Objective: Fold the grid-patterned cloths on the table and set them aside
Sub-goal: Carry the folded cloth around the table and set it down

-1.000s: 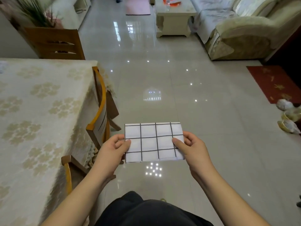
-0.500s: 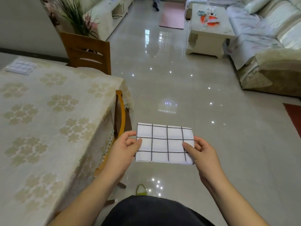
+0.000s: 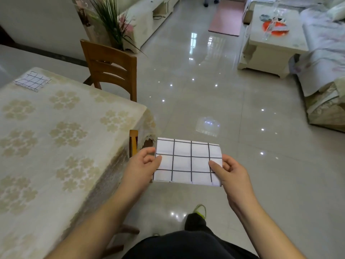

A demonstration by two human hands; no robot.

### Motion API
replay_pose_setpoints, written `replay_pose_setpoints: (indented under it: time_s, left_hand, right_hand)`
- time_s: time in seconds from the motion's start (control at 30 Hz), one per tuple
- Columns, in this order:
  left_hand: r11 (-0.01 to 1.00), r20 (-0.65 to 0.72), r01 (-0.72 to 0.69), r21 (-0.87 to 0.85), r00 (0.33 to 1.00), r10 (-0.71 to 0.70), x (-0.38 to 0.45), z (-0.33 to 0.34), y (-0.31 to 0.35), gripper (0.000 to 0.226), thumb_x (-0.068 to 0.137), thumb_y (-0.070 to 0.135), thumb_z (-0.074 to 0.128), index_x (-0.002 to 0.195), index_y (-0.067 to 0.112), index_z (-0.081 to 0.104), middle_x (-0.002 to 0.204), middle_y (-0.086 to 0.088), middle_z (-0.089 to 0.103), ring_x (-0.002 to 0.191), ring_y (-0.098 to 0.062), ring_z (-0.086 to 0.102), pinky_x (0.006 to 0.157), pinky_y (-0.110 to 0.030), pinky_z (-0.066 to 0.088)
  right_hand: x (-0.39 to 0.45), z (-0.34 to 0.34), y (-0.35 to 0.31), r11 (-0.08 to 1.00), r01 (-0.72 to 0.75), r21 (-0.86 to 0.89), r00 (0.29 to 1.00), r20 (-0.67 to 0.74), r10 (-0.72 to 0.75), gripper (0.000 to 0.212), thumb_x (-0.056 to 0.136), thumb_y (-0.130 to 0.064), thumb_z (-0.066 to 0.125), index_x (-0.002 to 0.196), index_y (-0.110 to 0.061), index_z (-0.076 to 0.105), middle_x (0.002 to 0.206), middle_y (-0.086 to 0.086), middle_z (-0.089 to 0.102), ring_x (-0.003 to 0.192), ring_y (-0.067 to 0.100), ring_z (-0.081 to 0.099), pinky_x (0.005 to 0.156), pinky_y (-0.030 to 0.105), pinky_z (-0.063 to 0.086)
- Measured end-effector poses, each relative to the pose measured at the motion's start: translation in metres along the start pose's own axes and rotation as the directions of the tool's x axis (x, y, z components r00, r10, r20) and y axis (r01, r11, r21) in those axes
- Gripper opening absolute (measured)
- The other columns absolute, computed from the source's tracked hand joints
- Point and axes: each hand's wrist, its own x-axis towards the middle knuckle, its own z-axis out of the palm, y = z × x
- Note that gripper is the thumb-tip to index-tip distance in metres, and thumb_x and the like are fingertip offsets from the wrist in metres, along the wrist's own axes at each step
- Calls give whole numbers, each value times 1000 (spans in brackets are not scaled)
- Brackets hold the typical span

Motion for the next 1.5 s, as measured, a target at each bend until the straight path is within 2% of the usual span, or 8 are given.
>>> replay_pose_setpoints:
  time_s: [0.13,0.43,0.7,0.83,1.0,1.17,1.37,1.5]
  left_hand:
    - [1000,-84,25,-13,996,-26,40,33,21,32,68,56,66,100,50,64,87,-13,73,90,-39,68,86,-62,52]
    - [993,-115,42,-107,992,-55,109,83,67,18,91,20,66,107,29,65,91,-31,66,82,-28,65,95,-58,48]
    - [976,-128,101,-195,984,-127,200,89,71,48,78,41,73,120,22,63,100,-31,66,94,-34,67,101,-60,45]
    - [976,-165,100,-195,977,-134,260,79,78,40,84,35,70,121,21,63,98,-22,71,100,-41,67,98,-59,47]
    - [966,-213,97,-241,965,-151,330,59,101,24,94,19,63,118,21,63,105,-17,71,100,-21,68,94,-31,51]
    - [975,-238,76,-208,963,-126,392,38,135,31,95,24,61,126,21,60,91,1,69,89,0,62,77,-9,40]
    - [983,-278,98,-152,951,-138,462,25,159,33,94,26,63,126,28,57,92,-15,70,93,-16,68,90,-22,47]
    - [979,-300,117,-167,940,-164,516,23,176,28,91,29,66,119,29,61,79,-16,62,85,-24,65,85,-40,56]
  right_hand:
    - [57,-19,-24,999,25,-32,999,49,-23,20,90,-8,66,104,-20,70,92,1,77,89,21,74,87,45,58]
    - [158,-48,-72,995,29,-91,991,129,-17,22,88,-11,67,102,-27,71,93,-6,77,94,22,72,90,50,55]
    - [254,-27,-98,993,-3,-116,985,172,23,29,73,-34,74,102,-35,73,110,30,62,104,50,57,88,64,49]
    - [314,-3,-117,992,-15,-126,973,226,43,23,85,-14,71,102,-30,74,106,27,67,104,46,62,92,64,48]
    - [385,39,-150,987,-28,-155,959,274,70,25,88,-3,66,109,-16,69,95,7,77,95,27,73,81,37,60]
    - [447,77,-181,980,22,-200,956,292,38,21,86,-10,71,103,-22,73,103,24,70,97,35,70,91,54,52]
    - [520,111,-207,976,32,-216,942,333,43,27,75,-30,75,102,-32,73,113,33,58,105,47,59,94,61,48]
    - [583,128,-224,975,30,-222,924,378,57,22,85,-17,73,105,-27,73,100,17,73,98,30,70,97,51,52]
